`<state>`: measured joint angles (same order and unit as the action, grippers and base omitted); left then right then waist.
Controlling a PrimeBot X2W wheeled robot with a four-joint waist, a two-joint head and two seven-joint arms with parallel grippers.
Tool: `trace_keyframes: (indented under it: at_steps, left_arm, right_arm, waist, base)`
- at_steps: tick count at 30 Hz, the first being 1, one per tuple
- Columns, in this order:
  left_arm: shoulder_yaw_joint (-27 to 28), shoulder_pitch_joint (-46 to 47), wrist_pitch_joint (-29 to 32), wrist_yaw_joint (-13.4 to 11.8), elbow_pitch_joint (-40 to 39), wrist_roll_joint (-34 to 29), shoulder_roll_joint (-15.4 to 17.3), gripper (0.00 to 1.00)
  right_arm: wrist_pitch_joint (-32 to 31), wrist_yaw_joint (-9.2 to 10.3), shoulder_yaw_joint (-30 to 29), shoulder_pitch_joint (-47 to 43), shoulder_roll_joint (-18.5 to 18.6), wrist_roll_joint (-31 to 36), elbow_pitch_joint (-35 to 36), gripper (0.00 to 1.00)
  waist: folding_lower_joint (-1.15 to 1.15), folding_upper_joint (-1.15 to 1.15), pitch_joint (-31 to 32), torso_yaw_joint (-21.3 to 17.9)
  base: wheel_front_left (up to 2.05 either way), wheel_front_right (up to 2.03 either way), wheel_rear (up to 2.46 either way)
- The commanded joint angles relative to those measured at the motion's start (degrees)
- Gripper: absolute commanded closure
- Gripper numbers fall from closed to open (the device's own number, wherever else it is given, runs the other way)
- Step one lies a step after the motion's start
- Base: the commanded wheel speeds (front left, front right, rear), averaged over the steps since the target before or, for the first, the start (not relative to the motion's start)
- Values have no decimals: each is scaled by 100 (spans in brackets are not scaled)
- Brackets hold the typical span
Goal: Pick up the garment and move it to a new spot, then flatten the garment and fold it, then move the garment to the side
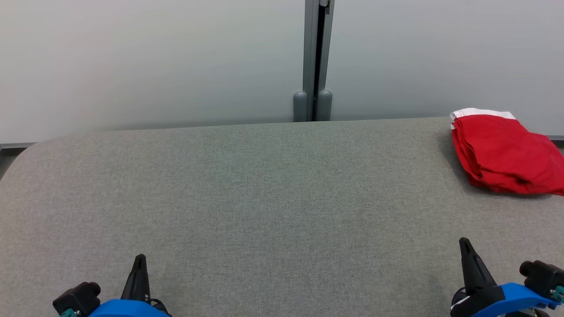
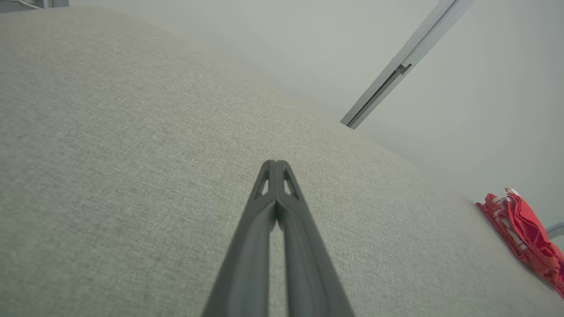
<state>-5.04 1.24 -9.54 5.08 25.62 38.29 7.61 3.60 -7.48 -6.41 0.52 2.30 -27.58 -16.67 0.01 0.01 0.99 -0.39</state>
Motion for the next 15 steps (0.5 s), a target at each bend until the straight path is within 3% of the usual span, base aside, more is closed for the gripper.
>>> trace_keyframes:
  at_steps: [1,15]
  left_arm:
    - [76,171,56,30,-137,216,15,100]
    - [293,253,364,74,-350,1252,-84,100]
  right_arm:
    - [-36,-1,-6,165,31,-264,115,100]
    - [-229,-1,-6,263,40,-1501,154,100]
  waist:
    - [0,-1,-2,1]
    - [0,-1,-17,6]
  base:
    - [0,0,0]
    - [0,0,0]
